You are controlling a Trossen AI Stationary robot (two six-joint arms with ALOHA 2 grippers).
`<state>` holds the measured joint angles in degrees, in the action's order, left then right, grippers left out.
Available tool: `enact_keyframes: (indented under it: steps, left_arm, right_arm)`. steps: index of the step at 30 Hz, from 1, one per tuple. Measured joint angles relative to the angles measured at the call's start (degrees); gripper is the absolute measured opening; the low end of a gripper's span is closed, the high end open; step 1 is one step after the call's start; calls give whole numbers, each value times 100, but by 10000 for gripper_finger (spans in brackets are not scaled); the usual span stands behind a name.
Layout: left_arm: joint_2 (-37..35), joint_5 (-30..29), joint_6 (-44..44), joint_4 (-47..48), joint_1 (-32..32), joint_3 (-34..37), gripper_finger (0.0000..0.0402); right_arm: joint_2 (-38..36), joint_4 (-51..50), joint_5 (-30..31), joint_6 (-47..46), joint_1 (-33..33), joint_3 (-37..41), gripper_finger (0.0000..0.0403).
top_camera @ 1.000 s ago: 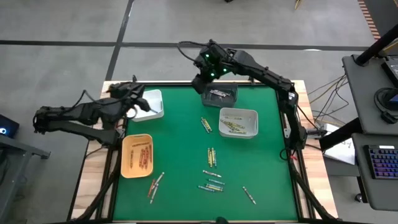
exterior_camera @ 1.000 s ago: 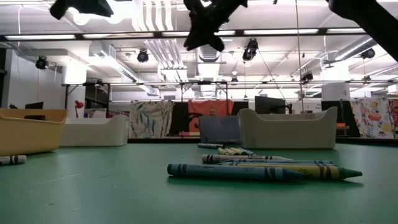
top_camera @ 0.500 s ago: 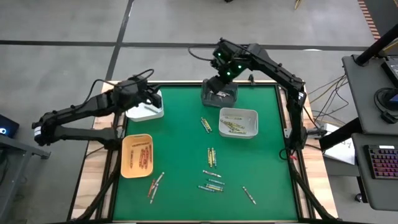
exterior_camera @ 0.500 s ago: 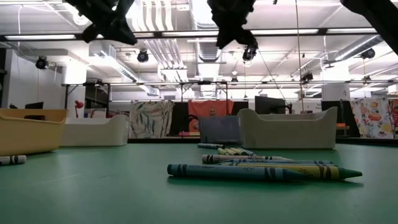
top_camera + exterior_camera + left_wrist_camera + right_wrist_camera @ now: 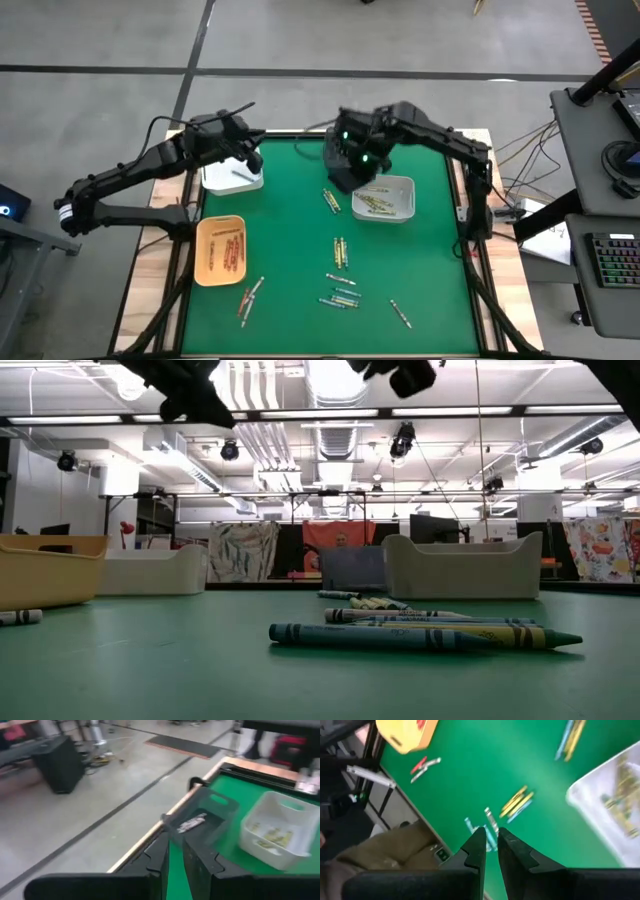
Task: Sort crayons
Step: Put the white crayon into the black bin
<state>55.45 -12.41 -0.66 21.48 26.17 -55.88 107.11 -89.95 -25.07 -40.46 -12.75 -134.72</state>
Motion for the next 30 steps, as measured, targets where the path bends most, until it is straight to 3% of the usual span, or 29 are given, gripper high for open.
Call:
enact_keyframes:
  steps: [4, 14, 20, 24, 30]
  left_arm:
    - [91, 375, 9, 57, -2, -231, 36]
    - [-21, 408, 462, 105, -4, -894, 36]
    - [-30, 448, 468, 482, -8, -1362, 36]
    - [-32, 466, 614, 833, -9, -1588, 36]
    - [-32, 466, 815, 949, -9, -1743, 36]
  right_arm:
    - [0, -5, -42, -556, 581, 41, 38]
    - [-18, -4, -38, -1085, 1838, 892, 38]
    - [-284, 126, -96, -995, 2556, 2322, 38]
    - [-605, 1120, -581, -1005, 3056, 3662, 38]
    - [-863, 2490, -486, -1676, 3964, 5266, 38]
